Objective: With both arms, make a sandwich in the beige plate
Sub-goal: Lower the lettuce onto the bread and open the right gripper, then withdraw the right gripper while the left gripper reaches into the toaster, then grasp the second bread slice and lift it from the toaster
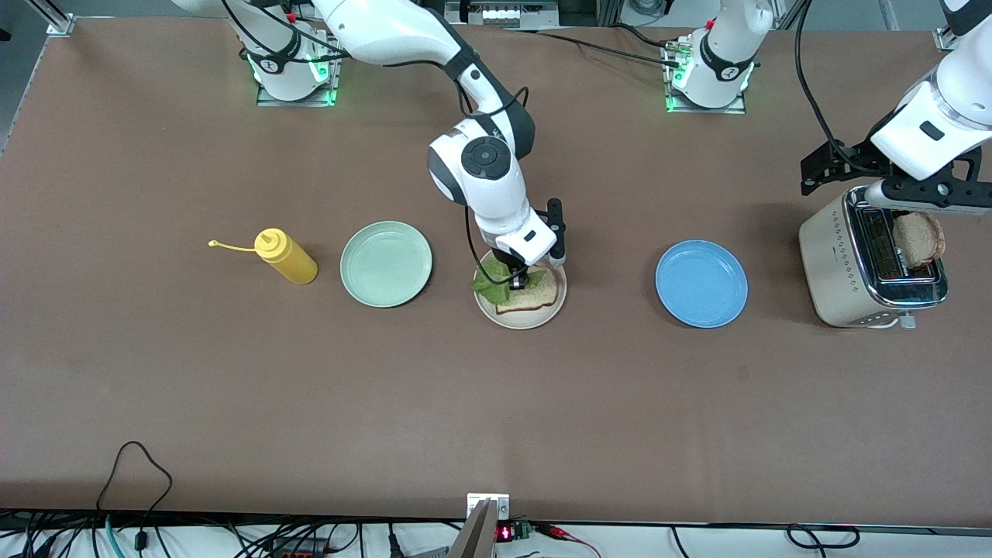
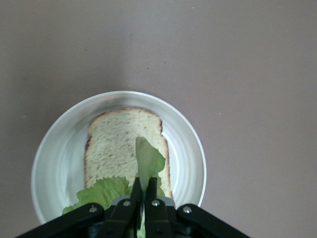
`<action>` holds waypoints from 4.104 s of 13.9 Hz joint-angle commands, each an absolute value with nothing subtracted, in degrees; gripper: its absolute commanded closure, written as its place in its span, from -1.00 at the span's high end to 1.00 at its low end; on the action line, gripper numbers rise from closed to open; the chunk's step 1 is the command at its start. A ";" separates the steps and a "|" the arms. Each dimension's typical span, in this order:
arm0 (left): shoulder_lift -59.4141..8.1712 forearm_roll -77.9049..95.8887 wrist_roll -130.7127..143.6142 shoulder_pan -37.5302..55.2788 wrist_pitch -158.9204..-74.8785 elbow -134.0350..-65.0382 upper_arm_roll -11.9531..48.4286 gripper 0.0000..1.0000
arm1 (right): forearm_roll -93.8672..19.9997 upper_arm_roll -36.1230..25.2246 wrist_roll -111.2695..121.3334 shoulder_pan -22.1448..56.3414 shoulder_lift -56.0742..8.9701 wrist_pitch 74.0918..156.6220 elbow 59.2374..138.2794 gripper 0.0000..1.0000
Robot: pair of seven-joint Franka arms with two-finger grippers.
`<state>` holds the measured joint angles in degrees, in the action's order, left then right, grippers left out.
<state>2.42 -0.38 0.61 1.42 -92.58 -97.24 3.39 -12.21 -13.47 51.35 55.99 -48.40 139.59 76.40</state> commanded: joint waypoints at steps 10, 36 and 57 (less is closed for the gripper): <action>1.76 0.18 -0.53 1.49 -91.32 -95.62 3.25 1.00 | -12.39 -16.60 44.91 58.89 -45.20 139.75 74.35 1.00; -16.51 -2.65 -25.66 -25.65 -98.61 -94.31 2.81 0.95 | -17.23 -42.45 6.77 41.50 -22.68 100.02 74.53 1.00; -20.39 -2.46 -25.31 -30.23 -84.14 -83.79 2.81 -0.99 | -3.34 2.63 -1.67 2.29 -1.60 98.35 90.51 1.00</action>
<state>-20.57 -2.59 -25.05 -29.70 -89.77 -89.04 2.33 -4.56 -0.15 -0.39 4.83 -6.63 97.34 84.41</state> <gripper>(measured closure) 0.868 0.000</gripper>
